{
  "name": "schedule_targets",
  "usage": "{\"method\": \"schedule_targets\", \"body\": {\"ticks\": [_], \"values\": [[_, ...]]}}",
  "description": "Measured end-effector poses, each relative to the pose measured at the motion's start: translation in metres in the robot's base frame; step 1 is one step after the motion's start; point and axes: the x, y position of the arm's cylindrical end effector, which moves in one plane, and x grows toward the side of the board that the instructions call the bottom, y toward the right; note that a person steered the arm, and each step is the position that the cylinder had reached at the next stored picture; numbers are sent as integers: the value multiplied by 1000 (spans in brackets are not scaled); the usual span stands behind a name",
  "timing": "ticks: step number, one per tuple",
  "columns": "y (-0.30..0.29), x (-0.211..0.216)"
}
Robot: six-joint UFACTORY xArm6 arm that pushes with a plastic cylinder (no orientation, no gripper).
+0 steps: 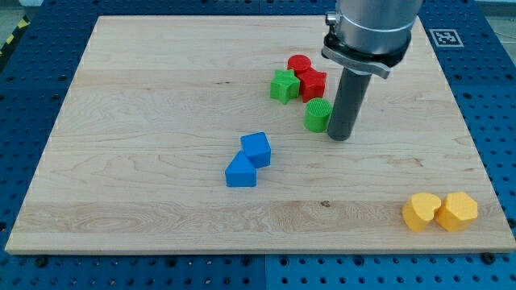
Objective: Push the blue triangle away from the blue cube
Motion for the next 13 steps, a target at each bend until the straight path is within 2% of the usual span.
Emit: {"method": "schedule_targets", "body": {"ticks": [3, 4, 6, 9, 12, 13], "values": [[-25, -32], [-25, -4], [-25, 8], [-25, 50], [-28, 58], [-26, 83]]}}
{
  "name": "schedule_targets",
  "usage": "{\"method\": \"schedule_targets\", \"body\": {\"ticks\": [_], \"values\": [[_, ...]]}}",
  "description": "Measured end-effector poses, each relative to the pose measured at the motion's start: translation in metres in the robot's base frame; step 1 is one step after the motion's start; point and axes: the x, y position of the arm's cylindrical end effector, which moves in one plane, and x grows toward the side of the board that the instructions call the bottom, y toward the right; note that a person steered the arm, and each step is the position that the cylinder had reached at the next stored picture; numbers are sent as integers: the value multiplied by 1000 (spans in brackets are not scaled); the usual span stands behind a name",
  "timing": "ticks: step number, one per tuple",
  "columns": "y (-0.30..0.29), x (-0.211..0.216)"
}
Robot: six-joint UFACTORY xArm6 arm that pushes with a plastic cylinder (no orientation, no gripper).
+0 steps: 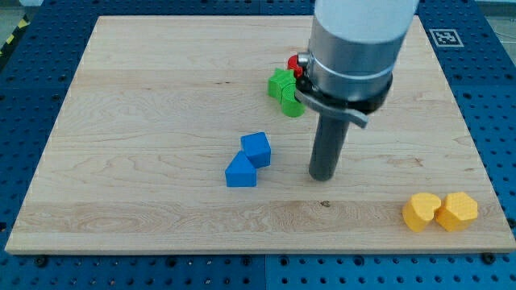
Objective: Push the blue triangle away from the blue cube
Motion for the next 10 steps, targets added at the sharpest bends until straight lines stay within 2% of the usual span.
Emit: {"method": "schedule_targets", "body": {"ticks": [2, 3, 4, 6, 10], "values": [[-25, 24], [-26, 24], [-53, 23], [-82, -5], [-131, -28]]}}
